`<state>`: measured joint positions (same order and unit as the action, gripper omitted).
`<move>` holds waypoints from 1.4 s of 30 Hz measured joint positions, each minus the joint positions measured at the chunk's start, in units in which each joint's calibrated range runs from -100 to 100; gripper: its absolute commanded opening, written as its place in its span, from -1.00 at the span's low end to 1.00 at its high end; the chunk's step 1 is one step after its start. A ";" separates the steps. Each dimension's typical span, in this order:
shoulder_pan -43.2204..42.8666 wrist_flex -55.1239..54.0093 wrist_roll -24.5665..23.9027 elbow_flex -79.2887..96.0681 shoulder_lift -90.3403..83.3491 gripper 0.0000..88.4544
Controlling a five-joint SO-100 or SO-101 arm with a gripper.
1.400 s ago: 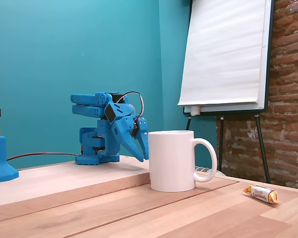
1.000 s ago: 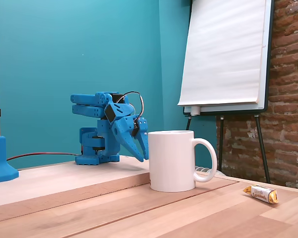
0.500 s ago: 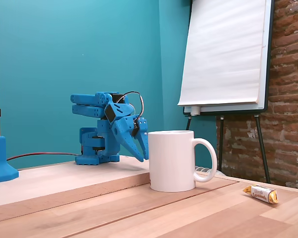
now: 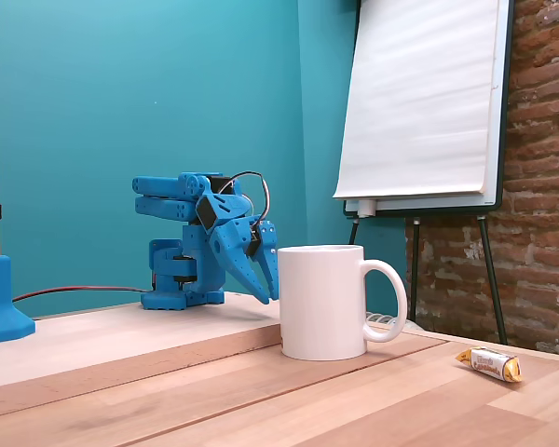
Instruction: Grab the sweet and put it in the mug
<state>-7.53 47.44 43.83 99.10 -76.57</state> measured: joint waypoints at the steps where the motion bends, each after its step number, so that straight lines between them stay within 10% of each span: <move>1: 0.00 0.00 0.00 0.00 0.00 -0.90; 25: -0.15 -0.24 -4.00 -25.19 0.27 -0.90; 42: -0.07 0.00 -10.40 -59.17 40.15 -0.90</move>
<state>-7.61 47.44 33.43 39.94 -36.42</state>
